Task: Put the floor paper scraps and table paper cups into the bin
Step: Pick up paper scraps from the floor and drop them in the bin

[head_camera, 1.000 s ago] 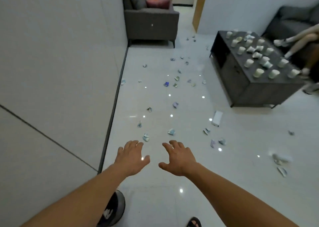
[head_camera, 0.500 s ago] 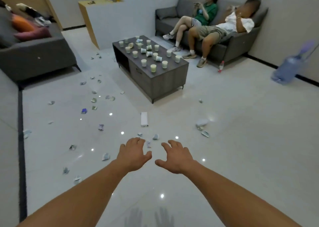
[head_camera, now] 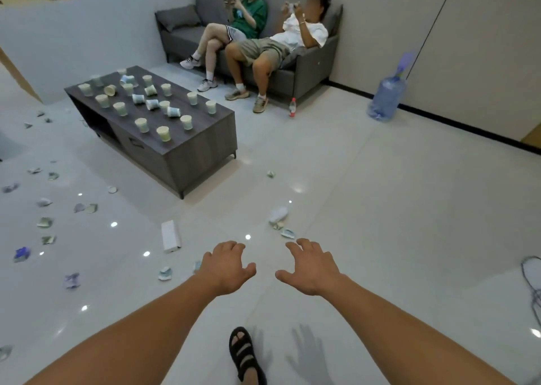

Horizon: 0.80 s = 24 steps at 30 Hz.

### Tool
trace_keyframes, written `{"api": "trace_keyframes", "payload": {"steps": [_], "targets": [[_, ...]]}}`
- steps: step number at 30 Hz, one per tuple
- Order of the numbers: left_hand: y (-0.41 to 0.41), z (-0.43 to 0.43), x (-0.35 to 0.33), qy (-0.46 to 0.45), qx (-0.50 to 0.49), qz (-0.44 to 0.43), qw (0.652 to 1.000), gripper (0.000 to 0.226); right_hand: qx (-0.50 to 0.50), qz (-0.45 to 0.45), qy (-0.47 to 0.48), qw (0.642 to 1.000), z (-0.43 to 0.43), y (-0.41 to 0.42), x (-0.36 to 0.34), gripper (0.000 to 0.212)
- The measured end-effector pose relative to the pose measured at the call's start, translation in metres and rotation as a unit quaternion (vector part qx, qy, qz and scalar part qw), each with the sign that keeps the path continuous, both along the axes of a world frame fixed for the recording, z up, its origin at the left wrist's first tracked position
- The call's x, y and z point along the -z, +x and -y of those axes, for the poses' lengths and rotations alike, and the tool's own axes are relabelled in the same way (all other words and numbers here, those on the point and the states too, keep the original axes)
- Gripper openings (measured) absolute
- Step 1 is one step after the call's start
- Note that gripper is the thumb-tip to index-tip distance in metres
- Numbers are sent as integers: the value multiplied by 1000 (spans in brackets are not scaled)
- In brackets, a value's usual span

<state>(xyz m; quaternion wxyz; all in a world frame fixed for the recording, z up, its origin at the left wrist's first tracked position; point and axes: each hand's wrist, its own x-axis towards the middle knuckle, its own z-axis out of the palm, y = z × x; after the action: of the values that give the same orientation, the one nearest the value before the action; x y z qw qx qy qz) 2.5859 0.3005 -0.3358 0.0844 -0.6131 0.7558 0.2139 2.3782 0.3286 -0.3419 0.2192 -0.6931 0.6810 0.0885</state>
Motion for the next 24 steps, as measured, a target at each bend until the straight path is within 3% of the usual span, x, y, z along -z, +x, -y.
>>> {"api": "trace_keyframes", "payload": {"steps": [11, 24], "targets": [[-53, 177, 12, 47, 31, -32, 998, 67, 63, 3, 33, 997, 154, -66, 13, 81], [-133, 335, 37, 100, -81, -13, 992, 67, -35, 18, 61, 997, 358, -152, 55, 81]]}}
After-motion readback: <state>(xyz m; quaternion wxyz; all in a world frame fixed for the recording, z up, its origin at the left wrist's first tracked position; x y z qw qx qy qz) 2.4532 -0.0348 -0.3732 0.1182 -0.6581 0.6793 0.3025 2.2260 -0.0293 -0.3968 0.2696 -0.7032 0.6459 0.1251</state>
